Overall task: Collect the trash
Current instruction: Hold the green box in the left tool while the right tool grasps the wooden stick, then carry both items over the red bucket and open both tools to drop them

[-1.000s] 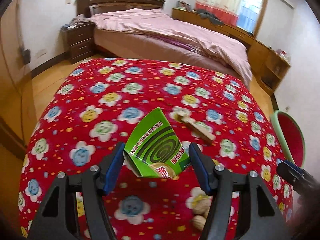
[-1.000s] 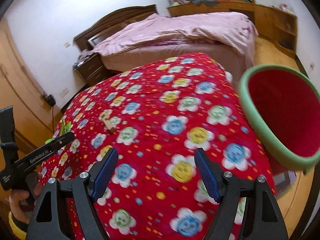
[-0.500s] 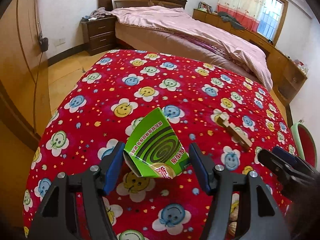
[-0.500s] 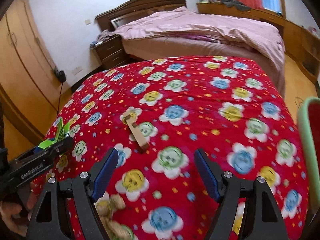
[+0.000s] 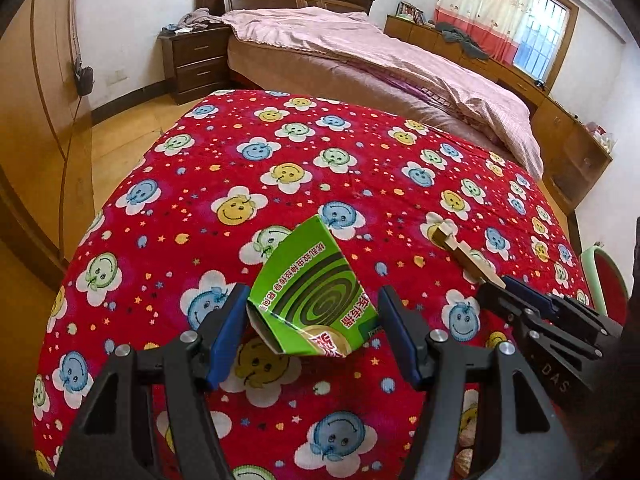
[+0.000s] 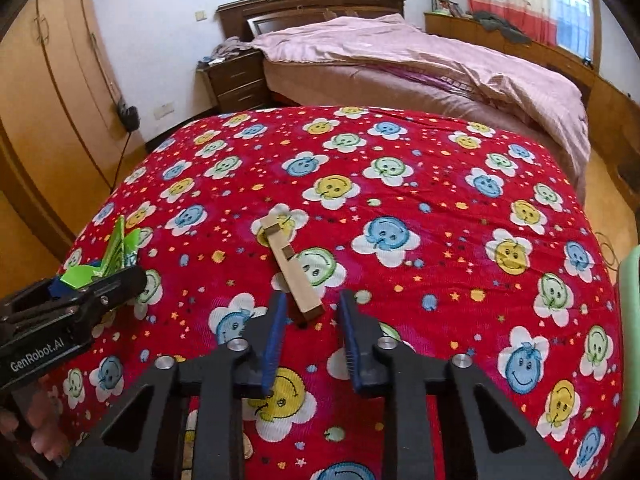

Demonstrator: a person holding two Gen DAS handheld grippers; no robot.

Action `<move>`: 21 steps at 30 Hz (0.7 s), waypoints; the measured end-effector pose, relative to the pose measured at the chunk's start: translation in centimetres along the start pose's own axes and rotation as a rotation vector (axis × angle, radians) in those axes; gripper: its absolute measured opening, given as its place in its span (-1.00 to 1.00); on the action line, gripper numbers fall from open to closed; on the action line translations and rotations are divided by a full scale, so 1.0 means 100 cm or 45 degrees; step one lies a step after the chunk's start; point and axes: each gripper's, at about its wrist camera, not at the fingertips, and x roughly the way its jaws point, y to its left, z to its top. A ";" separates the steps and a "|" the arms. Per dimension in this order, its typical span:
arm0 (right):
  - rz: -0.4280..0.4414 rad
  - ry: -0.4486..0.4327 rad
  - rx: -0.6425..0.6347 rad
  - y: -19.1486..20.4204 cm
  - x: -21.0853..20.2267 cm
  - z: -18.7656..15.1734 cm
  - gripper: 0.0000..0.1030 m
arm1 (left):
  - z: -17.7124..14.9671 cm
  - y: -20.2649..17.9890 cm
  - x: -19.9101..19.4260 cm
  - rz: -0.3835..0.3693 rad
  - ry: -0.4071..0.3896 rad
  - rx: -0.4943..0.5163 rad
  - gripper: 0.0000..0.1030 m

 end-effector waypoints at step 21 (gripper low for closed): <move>0.090 -0.181 0.179 -0.031 -0.088 -0.026 -0.80 | -0.008 -0.036 -0.039 -0.126 -0.046 0.074 0.27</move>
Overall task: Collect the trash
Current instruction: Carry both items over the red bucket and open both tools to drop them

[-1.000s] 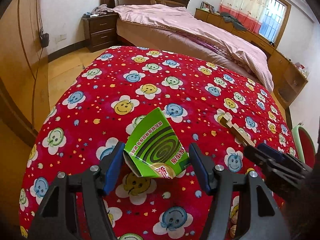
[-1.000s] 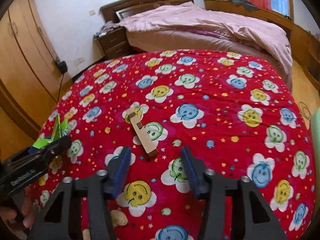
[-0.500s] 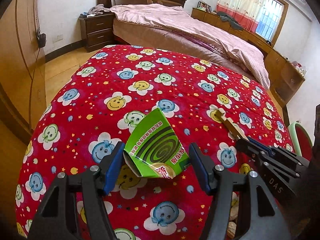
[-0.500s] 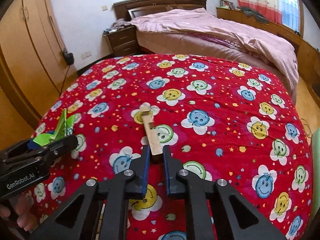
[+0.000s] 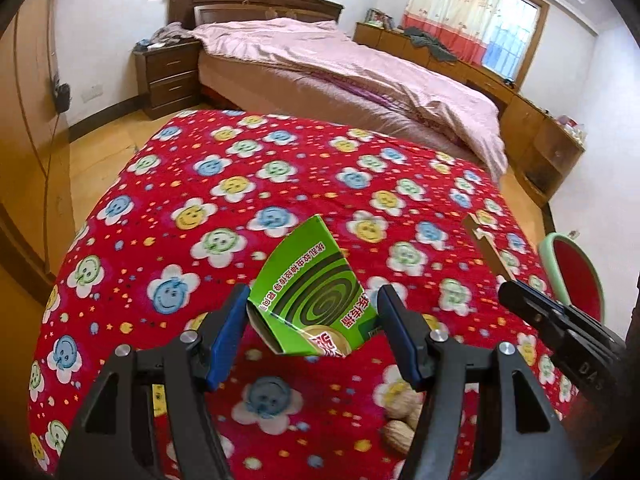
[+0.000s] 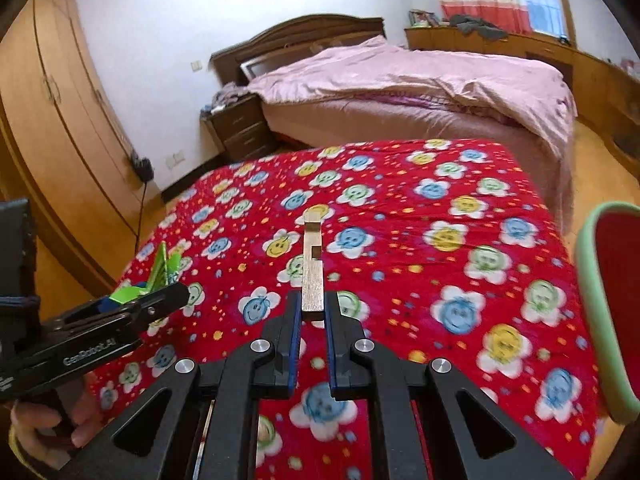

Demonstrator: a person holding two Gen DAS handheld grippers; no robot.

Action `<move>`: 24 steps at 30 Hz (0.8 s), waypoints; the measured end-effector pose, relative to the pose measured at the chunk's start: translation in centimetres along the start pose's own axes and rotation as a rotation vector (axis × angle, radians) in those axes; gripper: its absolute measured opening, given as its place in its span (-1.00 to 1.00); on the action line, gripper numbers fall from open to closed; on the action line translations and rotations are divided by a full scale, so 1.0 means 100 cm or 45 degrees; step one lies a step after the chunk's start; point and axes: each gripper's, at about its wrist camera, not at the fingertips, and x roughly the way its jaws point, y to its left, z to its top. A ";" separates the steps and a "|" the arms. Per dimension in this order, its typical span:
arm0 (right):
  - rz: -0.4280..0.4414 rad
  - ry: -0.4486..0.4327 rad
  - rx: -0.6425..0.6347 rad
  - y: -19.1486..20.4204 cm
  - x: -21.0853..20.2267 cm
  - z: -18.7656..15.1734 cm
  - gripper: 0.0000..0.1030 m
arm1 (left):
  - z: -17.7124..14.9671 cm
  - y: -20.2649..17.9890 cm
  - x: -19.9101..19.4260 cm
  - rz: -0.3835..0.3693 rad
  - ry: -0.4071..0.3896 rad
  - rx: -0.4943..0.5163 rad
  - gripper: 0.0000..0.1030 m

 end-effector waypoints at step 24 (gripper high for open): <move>-0.339 -0.273 0.418 -0.134 -0.130 -0.045 -0.79 | -0.006 -0.141 -0.014 -0.302 0.078 0.287 0.27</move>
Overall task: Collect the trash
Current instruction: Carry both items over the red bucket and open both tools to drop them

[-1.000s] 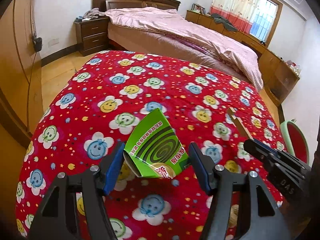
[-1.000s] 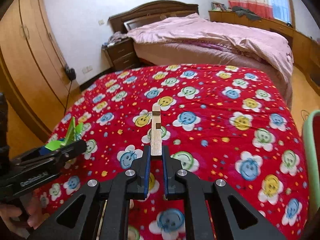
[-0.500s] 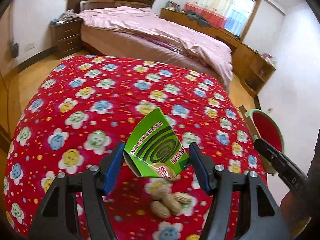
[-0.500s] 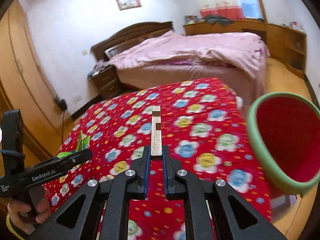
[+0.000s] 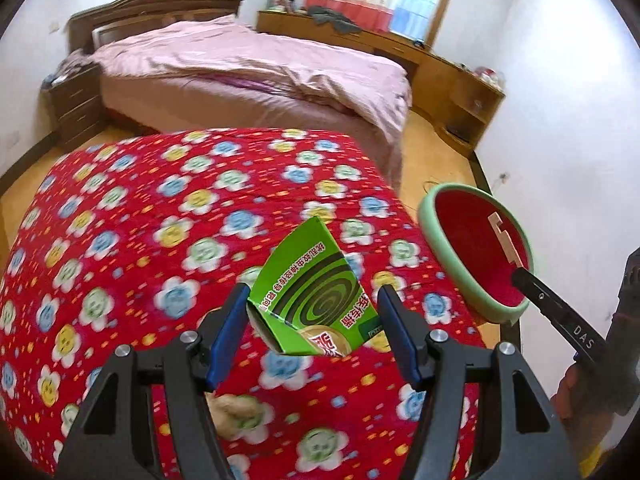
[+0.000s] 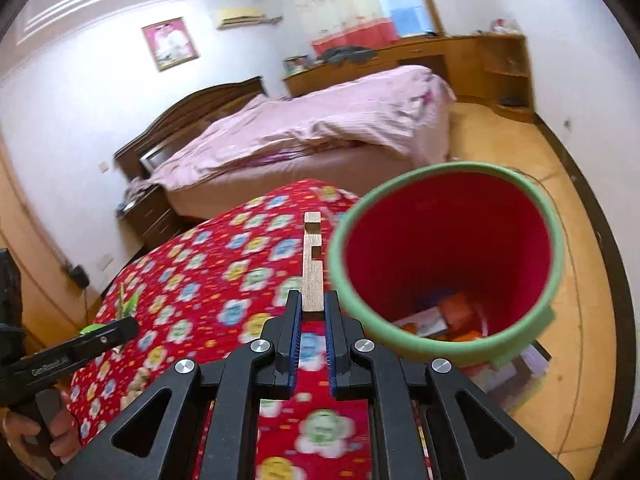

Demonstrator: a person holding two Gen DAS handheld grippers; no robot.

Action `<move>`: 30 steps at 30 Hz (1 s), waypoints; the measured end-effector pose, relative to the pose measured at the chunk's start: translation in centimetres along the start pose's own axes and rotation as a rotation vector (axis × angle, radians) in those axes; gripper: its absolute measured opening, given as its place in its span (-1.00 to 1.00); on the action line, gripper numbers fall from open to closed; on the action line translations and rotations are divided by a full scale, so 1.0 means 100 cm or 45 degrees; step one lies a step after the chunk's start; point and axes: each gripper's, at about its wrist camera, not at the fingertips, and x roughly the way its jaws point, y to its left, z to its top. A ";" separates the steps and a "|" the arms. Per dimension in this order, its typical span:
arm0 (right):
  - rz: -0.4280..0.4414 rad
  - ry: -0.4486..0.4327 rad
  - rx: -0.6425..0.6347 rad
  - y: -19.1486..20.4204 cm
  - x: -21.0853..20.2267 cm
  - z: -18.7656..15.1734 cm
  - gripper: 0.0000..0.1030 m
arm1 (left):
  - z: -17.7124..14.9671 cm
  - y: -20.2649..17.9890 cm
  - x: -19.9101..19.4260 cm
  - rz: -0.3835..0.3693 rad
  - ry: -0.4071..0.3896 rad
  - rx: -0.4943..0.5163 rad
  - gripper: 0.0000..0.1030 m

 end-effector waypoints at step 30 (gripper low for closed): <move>-0.201 -0.055 0.227 -0.113 -0.011 0.009 -0.64 | 0.029 -0.170 0.103 -0.249 0.072 0.375 0.27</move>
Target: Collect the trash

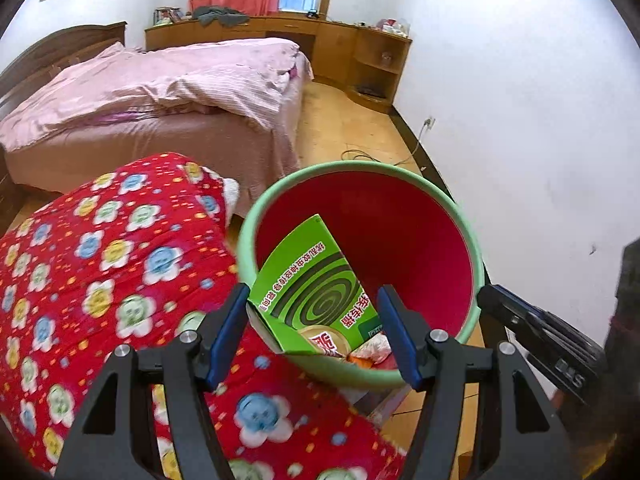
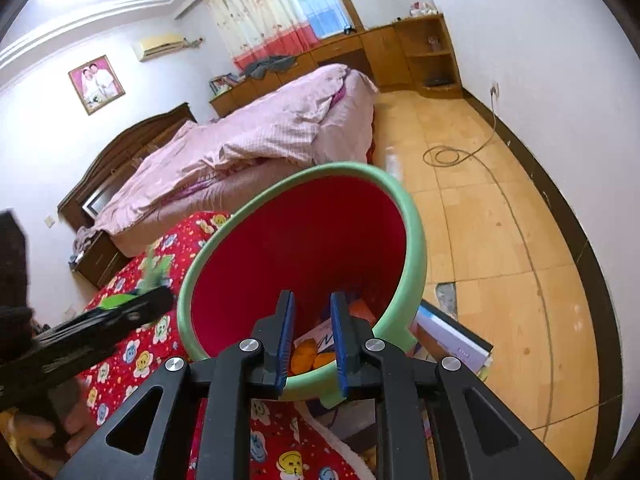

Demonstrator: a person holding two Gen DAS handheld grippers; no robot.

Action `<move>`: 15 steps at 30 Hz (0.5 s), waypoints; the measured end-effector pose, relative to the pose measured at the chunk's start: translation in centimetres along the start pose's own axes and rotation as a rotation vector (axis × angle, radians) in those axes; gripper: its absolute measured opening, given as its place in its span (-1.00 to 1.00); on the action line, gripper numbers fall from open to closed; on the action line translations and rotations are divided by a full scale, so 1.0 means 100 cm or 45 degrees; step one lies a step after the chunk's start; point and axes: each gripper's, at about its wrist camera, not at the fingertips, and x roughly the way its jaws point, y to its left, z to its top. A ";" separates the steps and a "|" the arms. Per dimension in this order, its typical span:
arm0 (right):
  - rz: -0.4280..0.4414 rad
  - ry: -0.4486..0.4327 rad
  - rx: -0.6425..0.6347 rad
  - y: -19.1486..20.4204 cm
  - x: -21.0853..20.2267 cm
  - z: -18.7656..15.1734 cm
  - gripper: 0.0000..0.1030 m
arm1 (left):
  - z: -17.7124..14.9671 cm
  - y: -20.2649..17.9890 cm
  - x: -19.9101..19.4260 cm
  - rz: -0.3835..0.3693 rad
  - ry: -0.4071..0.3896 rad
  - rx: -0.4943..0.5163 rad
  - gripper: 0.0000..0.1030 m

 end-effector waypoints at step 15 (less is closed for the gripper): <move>0.016 0.009 0.005 0.000 -0.006 -0.001 -0.49 | 0.002 0.004 0.008 -0.023 0.047 -0.086 0.39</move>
